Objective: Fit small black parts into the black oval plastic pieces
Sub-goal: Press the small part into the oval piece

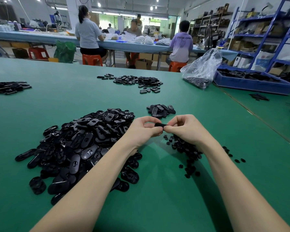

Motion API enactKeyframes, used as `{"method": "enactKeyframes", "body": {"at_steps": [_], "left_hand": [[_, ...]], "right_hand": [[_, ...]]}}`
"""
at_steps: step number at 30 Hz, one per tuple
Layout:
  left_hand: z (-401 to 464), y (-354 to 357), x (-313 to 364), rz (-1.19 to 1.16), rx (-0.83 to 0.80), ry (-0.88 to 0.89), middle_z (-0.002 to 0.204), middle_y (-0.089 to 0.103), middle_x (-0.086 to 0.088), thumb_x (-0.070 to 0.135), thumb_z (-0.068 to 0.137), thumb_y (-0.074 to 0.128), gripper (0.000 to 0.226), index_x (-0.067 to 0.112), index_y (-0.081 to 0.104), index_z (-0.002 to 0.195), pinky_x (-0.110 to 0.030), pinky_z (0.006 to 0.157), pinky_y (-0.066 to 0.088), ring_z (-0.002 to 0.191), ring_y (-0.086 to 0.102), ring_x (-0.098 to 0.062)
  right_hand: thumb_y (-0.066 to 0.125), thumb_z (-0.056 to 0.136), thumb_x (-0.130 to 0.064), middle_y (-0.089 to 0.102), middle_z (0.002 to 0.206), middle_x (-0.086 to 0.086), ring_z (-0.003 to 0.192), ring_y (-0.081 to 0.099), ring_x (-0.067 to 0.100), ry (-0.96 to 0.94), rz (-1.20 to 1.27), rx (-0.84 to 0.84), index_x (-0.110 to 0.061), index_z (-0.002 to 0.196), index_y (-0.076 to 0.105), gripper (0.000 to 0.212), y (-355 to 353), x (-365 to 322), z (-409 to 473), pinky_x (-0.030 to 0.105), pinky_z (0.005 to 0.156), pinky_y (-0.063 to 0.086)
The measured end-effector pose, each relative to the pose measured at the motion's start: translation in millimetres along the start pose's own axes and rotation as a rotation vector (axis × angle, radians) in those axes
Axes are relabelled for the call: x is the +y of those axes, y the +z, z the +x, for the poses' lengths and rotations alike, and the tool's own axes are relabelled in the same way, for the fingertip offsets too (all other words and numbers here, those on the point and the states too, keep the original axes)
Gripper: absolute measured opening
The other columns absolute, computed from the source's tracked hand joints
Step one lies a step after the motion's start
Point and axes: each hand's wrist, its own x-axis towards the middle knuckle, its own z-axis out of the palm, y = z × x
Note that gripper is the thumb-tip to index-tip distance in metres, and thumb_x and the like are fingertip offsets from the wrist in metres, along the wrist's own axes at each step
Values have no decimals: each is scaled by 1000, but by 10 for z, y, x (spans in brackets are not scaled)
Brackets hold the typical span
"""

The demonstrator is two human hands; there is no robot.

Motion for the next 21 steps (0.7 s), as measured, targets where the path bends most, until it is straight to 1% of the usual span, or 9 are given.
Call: {"method": "enactKeyframes", "body": {"at_steps": [4,7,11,15,19,21], "left_hand": [[-1,0,5,7,1,1,91,75,-14,-2,88,72,17,8,67,101,-25,86,59,77,71,-16],[-1,5,5,36,15,4,91,76,-13,-1,88,72,16,10,67,98,-26,88,58,77,71,-17],[1,21,-2,61,34,8,96,76,-13,1,89,72,15,14,66,95,-25,86,58,75,71,-14],[21,33,-27,86,67,12,93,77,-11,3,89,73,16,16,66,93,-32,91,57,76,71,-14],[32,53,-68,157,116,35,90,78,-9,10,87,76,15,22,67,91,-34,92,56,81,72,-16],[24,41,-73,159,110,73,90,77,-10,10,87,75,15,21,67,93,-35,92,56,81,73,-16]], "right_hand": [[80,83,-22,53,53,-15,47,43,4,1,0,-2,-17,77,69,14,1,11,5,14,48,35],[81,81,-24,55,54,-15,47,45,3,2,-11,12,-18,76,69,14,20,18,4,17,51,37],[81,78,-25,56,50,-17,43,46,-1,-12,-34,55,-19,75,68,14,57,9,-5,10,45,36],[80,78,-23,57,48,-18,41,47,-2,-28,-58,85,-19,74,67,14,82,-3,-15,9,43,35],[80,78,-25,60,49,-20,42,49,-5,-48,-115,94,-19,74,68,14,96,-10,-26,8,43,35],[80,78,-26,61,51,-20,43,50,-5,-72,-119,105,-21,73,69,14,92,-8,-23,8,44,36]]}}
